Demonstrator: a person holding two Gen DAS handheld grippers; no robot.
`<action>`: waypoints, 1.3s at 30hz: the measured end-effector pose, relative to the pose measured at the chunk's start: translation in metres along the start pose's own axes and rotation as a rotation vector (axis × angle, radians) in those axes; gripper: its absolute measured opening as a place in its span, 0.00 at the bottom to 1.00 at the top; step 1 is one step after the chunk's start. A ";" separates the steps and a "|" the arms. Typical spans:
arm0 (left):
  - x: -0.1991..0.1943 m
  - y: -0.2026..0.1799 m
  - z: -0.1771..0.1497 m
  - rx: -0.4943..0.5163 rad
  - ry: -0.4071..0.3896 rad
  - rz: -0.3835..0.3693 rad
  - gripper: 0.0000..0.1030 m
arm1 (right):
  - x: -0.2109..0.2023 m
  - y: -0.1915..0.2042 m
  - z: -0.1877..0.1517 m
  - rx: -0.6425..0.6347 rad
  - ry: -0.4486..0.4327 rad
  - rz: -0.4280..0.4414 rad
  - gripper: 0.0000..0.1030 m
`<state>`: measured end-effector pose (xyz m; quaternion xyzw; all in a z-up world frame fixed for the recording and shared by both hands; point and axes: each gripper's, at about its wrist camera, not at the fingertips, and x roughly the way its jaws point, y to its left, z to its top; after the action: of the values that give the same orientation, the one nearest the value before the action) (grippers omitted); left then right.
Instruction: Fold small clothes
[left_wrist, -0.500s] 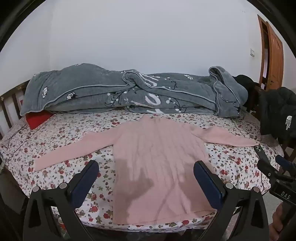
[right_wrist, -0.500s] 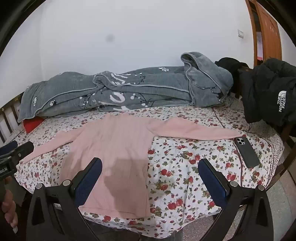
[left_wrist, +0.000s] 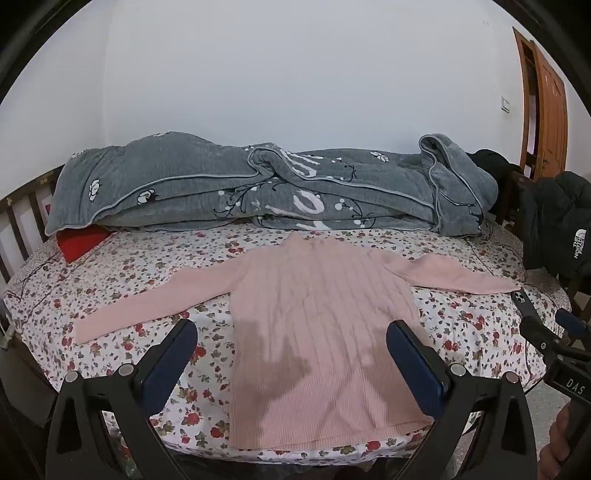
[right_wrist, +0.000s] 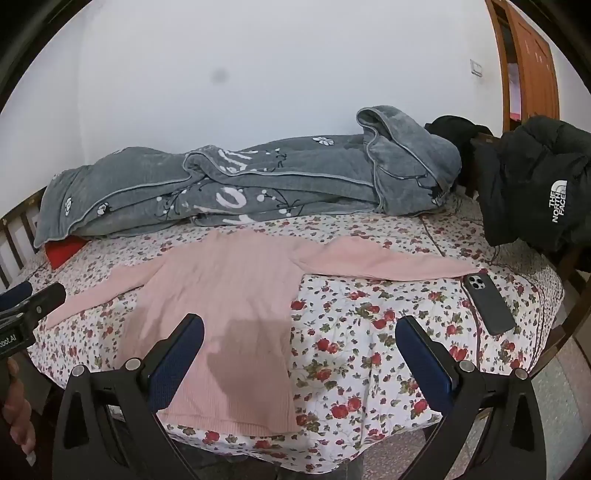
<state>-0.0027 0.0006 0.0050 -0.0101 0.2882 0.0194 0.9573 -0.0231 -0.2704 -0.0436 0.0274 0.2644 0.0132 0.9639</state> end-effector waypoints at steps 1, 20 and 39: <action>0.000 0.000 0.001 0.000 0.002 -0.002 1.00 | 0.000 0.000 0.001 0.001 0.001 -0.001 0.99; -0.007 -0.002 0.004 0.021 -0.026 0.000 1.00 | -0.003 -0.002 0.003 0.004 -0.014 0.003 0.99; -0.004 -0.005 0.003 0.017 -0.017 0.000 1.00 | -0.002 0.000 0.003 0.008 -0.011 -0.002 0.99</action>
<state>-0.0038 -0.0041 0.0095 -0.0017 0.2803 0.0168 0.9598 -0.0231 -0.2710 -0.0400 0.0309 0.2592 0.0110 0.9653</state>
